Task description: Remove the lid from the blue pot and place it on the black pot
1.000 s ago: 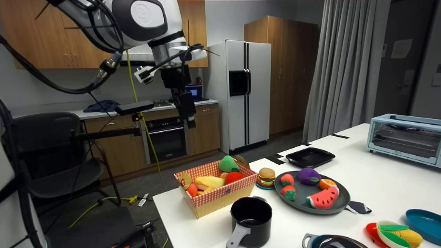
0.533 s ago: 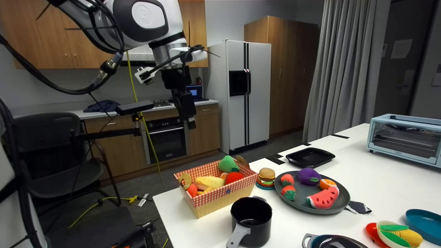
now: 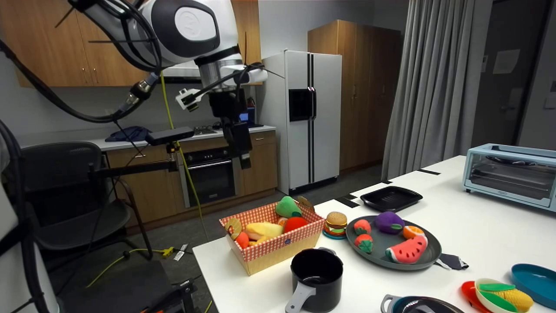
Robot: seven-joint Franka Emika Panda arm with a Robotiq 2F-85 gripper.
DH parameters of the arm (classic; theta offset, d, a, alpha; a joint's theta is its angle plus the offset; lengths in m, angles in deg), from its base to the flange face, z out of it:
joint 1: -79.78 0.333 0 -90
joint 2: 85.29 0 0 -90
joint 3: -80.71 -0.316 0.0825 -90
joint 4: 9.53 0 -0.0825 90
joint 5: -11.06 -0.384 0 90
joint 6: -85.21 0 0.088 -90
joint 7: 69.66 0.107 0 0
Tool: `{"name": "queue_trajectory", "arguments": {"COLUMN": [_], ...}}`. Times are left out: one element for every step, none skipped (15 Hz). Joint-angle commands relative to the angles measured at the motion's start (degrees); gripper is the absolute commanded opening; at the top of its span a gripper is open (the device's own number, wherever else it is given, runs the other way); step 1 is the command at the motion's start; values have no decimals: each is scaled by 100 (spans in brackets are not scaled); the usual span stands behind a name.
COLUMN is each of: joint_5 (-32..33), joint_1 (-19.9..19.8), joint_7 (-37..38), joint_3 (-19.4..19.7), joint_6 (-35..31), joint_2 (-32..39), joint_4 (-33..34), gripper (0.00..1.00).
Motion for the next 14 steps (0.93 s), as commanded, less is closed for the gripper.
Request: {"name": "queue_trajectory", "arguments": {"joint_5": [211,258,311,370,429,489,564,625,694,755,824,886,937,989], "joint_1": [-95,-130,-156,-196,-237,-286,-341,-387,-449,-507,-562,-627,-680,-738], "joint_7": [-39,-41,-40,-30,-25,-14,-1,15,32,46,63,90,114,147], "joint_3": [127,154,182,210,237,254,277,303,330,361,394,432,471,515], "joint_6": [-103,-114,-129,-143,-157,-181,-191,-207,-224,-246,-265,-282,-293,-285], "joint_2": [171,226,266,327,387,455,538,607,688,773,857,954,1040,1140], "joint_4": [101,128,148,183,216,256,304,344,391,444,496,562,623,697], "gripper": [100,100,100,100,100,100,100,100,100,100,100,100,100,100]}}
